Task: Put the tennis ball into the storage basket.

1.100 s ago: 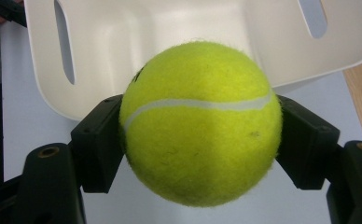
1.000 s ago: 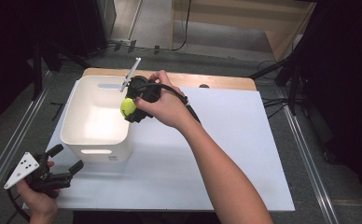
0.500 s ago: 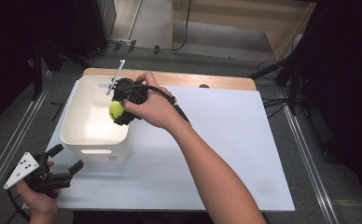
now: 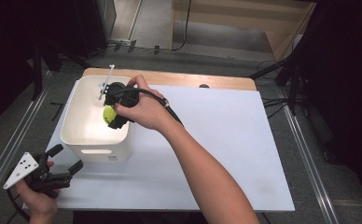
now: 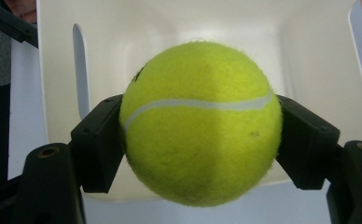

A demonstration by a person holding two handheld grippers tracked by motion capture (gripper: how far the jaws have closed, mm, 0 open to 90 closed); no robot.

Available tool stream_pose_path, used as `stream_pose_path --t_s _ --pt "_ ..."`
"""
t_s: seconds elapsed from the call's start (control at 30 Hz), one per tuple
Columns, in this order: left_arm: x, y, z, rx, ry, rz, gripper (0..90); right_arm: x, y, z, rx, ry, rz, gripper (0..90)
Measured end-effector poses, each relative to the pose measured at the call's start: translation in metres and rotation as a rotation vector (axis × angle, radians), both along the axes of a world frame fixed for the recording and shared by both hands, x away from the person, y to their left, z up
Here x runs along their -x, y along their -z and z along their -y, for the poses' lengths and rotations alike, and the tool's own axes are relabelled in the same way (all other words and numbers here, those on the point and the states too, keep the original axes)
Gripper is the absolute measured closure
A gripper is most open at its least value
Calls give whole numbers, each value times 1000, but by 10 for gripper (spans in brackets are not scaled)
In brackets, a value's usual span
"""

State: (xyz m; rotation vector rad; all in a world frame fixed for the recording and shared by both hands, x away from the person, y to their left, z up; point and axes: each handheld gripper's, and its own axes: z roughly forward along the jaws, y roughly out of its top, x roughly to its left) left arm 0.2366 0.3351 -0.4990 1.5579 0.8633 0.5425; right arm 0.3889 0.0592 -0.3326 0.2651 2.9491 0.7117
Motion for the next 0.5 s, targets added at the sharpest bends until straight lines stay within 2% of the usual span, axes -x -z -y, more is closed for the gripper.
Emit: stream_pose_path --t_s 0.5 --pt "0 0 0 1 0 1 0 0 14 -9 57 -15 -5 232"
